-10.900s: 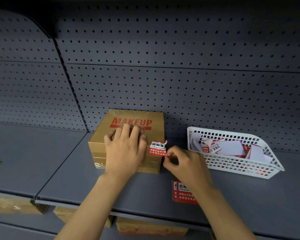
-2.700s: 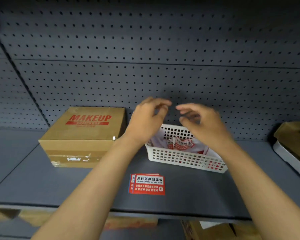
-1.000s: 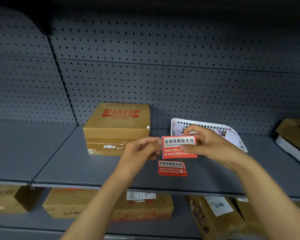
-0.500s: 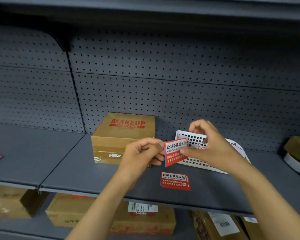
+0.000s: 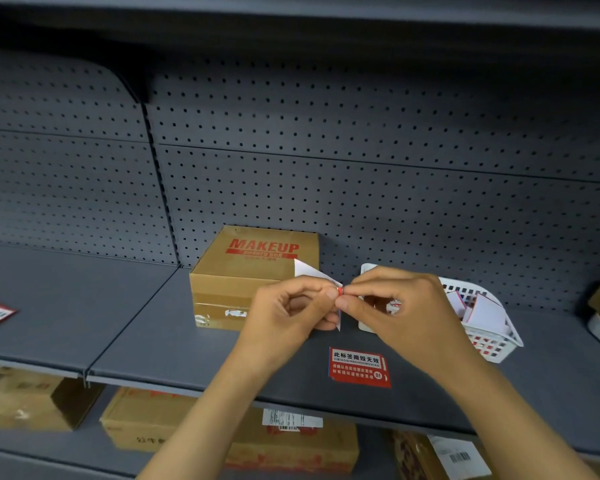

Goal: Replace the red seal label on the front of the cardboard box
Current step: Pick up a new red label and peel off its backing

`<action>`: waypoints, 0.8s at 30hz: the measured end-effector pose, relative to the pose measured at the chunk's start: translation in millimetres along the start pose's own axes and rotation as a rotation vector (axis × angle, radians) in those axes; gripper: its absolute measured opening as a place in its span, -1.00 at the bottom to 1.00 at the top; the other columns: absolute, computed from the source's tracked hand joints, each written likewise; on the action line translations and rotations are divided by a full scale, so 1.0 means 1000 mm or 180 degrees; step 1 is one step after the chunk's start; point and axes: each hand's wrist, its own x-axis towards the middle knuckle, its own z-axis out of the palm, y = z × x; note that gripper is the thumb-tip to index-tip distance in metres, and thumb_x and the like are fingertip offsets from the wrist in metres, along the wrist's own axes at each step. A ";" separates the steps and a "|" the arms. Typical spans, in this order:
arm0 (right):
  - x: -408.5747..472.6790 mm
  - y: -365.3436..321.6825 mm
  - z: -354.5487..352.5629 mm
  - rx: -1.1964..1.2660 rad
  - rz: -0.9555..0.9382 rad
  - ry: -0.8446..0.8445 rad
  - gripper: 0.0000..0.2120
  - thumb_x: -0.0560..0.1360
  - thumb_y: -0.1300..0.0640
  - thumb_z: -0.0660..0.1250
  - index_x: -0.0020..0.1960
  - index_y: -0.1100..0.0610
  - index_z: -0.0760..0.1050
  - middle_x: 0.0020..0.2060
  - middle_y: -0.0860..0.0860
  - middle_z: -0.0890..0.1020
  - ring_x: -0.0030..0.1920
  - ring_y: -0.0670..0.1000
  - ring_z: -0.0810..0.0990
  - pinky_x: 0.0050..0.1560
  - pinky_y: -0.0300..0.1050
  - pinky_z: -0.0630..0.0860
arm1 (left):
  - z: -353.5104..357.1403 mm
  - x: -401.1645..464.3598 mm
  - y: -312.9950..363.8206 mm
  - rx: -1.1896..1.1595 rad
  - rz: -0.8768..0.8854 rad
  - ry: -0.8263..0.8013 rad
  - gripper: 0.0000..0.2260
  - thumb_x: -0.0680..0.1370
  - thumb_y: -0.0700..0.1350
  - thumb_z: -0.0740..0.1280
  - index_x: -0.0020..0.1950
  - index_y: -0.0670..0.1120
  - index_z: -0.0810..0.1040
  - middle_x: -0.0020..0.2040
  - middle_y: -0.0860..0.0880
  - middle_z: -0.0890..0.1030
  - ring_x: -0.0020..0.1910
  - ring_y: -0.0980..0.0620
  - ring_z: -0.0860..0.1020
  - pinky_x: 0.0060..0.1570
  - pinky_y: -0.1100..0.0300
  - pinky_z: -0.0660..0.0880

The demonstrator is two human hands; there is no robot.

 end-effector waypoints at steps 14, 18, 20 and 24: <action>0.005 0.005 -0.009 0.0580 0.0507 -0.0574 -0.84 0.46 0.21 0.49 -0.16 -0.04 0.75 -0.23 -0.09 0.72 -0.19 -0.01 0.68 -0.13 -0.05 0.59 | -0.014 0.007 0.015 0.2079 0.1111 -0.0373 -0.94 0.53 -0.20 0.45 -0.08 -0.06 0.70 -0.18 0.10 0.69 -0.16 0.11 0.64 -0.15 0.39 0.53; 0.006 0.003 -0.009 0.0660 0.0640 -0.0606 -0.80 0.44 0.27 0.49 -0.24 -0.01 0.75 -0.28 -0.07 0.72 -0.22 -0.03 0.68 -0.14 -0.02 0.59 | -0.015 0.008 0.015 0.2115 0.1118 -0.0487 -0.94 0.54 -0.19 0.43 -0.07 -0.05 0.68 -0.16 0.10 0.68 -0.13 0.09 0.64 -0.12 0.32 0.56; 0.005 0.001 -0.007 0.0531 0.0570 -0.0500 -0.75 0.43 0.29 0.48 -0.27 -0.05 0.73 -0.31 -0.06 0.71 -0.27 -0.03 0.66 -0.19 -0.02 0.58 | -0.016 0.008 0.014 0.2151 0.1127 -0.0508 -0.94 0.55 -0.17 0.42 -0.06 -0.04 0.68 -0.16 0.10 0.68 -0.13 0.09 0.64 -0.12 0.30 0.57; 0.004 0.000 -0.004 0.0454 0.0593 -0.0336 -0.81 0.41 0.27 0.47 -0.26 0.01 0.74 -0.33 -0.06 0.72 -0.27 -0.03 0.67 -0.20 -0.04 0.61 | -0.014 0.008 0.015 0.2131 0.1136 -0.0432 -0.94 0.55 -0.19 0.42 -0.07 -0.05 0.68 -0.17 0.08 0.67 -0.15 0.07 0.63 -0.13 0.30 0.56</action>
